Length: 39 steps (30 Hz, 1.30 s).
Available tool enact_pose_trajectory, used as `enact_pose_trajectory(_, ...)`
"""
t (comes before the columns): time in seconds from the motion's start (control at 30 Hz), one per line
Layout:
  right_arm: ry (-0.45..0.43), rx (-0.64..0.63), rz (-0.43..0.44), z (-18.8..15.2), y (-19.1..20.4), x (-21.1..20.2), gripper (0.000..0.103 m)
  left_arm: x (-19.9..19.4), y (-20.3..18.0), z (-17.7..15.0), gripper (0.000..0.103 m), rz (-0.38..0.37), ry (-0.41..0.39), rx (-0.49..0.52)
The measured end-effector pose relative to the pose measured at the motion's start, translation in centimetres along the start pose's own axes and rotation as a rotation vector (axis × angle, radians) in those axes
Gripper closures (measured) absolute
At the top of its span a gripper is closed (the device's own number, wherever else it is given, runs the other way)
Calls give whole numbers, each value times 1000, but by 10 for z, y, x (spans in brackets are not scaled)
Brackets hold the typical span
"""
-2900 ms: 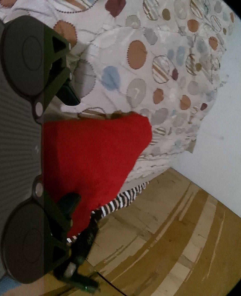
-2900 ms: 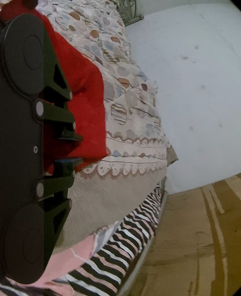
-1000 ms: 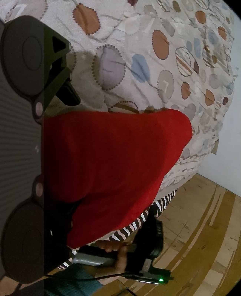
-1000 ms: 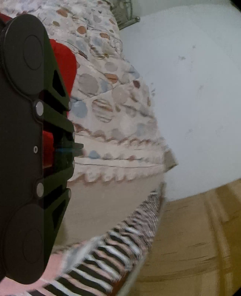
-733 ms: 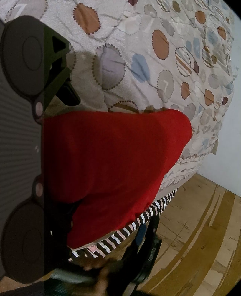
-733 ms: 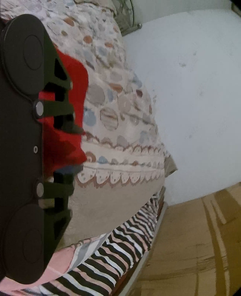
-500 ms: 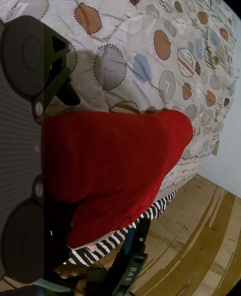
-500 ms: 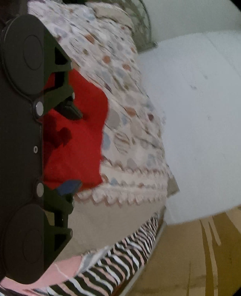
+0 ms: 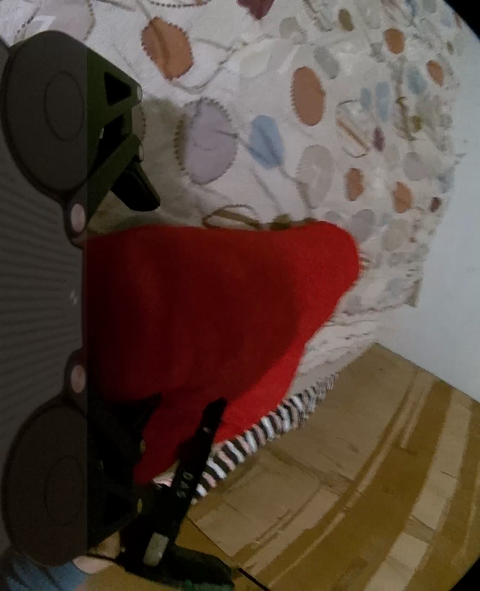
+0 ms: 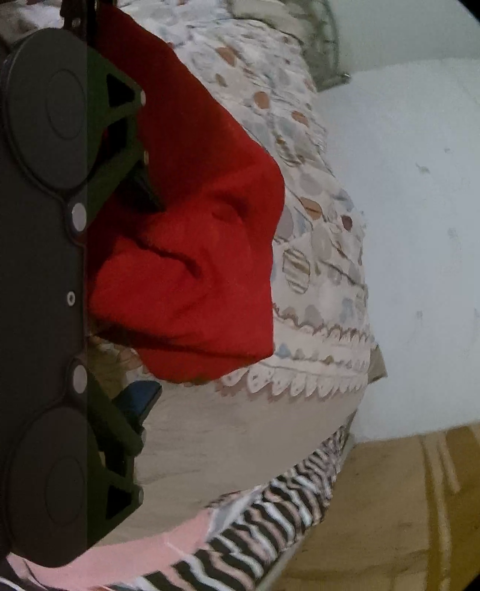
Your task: Fold small clothes
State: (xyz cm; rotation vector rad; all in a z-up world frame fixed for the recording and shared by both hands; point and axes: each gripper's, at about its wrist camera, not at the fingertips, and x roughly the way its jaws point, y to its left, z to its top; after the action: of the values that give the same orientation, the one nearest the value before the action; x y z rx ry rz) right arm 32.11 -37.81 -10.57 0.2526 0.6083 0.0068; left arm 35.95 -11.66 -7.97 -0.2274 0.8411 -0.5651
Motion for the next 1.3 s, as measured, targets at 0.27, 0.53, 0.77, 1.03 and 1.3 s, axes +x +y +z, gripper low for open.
enact_pose_trajectory(0.27,-5,6,5,1,-3,3,3,-31,8,2,1,-25,-242,-82)
enact_pose_trajectory(0.53,-128,120,60,20,-18,-10,10,15,16,16,0,6,-25,-26)
enact_pose_trajectory(0.77,-74,186,24,49,-38,36,68,21,21,11,0,-16,-3,-63)
enact_pose_trajectory(1.03,-135,6,92,88,-12,43,93,32,15,14,0,-7,12,-74)
enact_pose_trajectory(1.3,-18,-16,5,78,-26,68,90,34,12,11,0,-3,20,-77)
